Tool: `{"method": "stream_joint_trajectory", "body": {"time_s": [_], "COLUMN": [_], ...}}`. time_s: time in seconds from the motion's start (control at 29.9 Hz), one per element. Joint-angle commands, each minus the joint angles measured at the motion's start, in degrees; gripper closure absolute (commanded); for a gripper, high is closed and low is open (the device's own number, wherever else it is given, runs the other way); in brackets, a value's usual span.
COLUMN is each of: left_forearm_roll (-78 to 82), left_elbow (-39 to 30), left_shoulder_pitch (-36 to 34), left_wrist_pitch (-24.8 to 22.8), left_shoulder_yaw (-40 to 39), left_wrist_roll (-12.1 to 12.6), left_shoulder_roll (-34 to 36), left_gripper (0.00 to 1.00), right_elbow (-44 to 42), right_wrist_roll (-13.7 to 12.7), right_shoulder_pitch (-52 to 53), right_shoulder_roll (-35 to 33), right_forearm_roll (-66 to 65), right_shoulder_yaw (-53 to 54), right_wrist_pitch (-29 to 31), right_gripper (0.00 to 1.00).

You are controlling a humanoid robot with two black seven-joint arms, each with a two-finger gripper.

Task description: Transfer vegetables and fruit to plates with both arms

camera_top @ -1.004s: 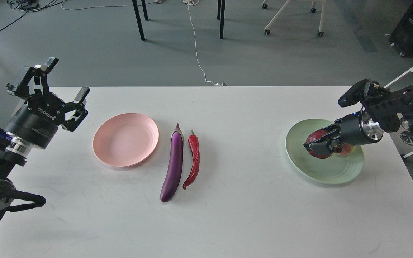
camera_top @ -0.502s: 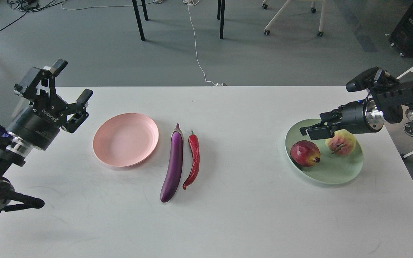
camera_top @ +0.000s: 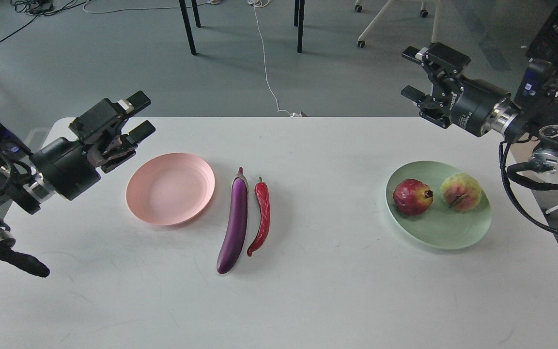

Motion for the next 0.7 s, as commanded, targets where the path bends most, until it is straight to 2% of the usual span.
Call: {"method": "stream_joint_trajectory", "body": {"time_s": [0.0, 0.1, 0.3, 0.4, 0.5, 0.67], "left_forearm_roll": [12.4, 20.8, 30.4, 32.9, 33.9, 40.8], "left_elbow": [-0.5, -0.1, 5.3, 7.3, 12.7, 19.3], "left_shoulder_pitch": [-5.7, -12.6, -29.5, -37.5, -42.3, -45.3], "left_wrist_pitch": [0.1, 0.3, 0.7, 0.7, 0.8, 1.1], "left_shoulder_yaw": [4.6, 12.1, 31.4, 41.6, 47.4, 50.5], "left_wrist_roll": [-0.3, -0.4, 0.3, 1.1, 1.8, 1.4], "left_shoulder_roll": [0.1, 0.1, -0.4, -3.0, -6.9, -12.5], "left_gripper": [0.0, 0.0, 0.0, 0.0, 0.0, 0.0], "right_elbow": [-3.7, -8.3, -9.3, -9.2, -9.0, -8.9], "right_wrist_roll": [0.0, 0.0, 0.0, 0.0, 0.0, 0.0], "right_shoulder_pitch": [-7.0, -12.4, -17.8, -20.1, -20.5, -20.6], "right_shoulder_roll": [1.9, 3.0, 2.1, 1.2, 0.2, -0.2], "right_forearm_roll": [13.7, 15.7, 20.6, 21.4, 21.5, 21.3], "right_shoulder_yaw": [7.7, 13.8, 19.3, 20.6, 20.6, 20.6], "right_wrist_pitch": [6.0, 10.8, 10.8, 10.8, 10.8, 10.8], "right_gripper": [0.05, 0.05, 0.05, 0.05, 0.05, 0.05]}}
